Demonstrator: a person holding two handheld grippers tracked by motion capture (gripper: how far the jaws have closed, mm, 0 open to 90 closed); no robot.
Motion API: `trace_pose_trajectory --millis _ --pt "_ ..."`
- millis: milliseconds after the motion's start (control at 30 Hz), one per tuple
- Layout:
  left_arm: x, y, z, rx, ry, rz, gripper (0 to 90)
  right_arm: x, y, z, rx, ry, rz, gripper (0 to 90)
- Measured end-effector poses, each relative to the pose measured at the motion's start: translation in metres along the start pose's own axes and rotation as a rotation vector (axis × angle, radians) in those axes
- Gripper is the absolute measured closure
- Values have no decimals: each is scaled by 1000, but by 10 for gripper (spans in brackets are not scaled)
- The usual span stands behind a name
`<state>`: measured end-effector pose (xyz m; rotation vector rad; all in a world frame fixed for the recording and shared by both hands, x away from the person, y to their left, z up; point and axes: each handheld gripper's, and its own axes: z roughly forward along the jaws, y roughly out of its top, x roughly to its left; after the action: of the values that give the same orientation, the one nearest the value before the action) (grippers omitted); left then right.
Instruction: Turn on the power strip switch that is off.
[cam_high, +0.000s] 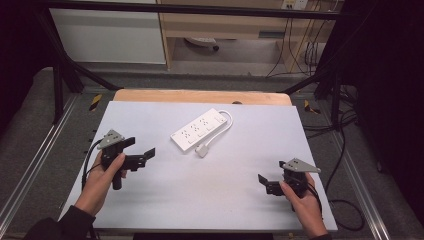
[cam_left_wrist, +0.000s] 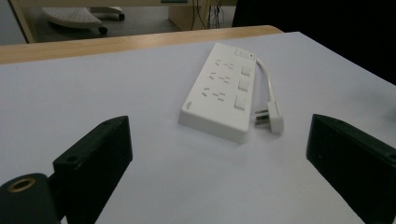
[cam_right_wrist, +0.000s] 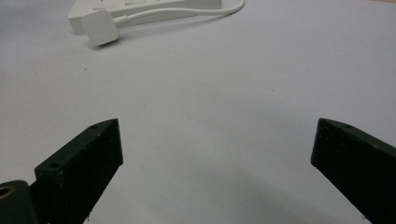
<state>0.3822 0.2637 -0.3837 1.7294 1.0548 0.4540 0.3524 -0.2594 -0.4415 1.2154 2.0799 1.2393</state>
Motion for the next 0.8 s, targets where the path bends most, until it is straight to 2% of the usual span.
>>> trace_pose_trajectory --millis 200,400,533,633,700,800 --pt "5 -26 -20 2 8 -17 70 0 0 0 1 0 0 26" --pt "3 -54 -33 11 -1 -22 72 0 0 1 3 -1 5 26" --pt "2 -69 -41 42 5 4 73 -1 -1 1 6 -5 4 26" --pt "3 -78 -47 55 5 -2 73 -2 -1 2 9 -8 4 25" --pt "4 -82 -50 61 15 -5 74 -2 -2 3 23 -20 7 25" --pt "4 -84 -56 42 30 -16 79 -6 -6 9 72 -53 15 25"
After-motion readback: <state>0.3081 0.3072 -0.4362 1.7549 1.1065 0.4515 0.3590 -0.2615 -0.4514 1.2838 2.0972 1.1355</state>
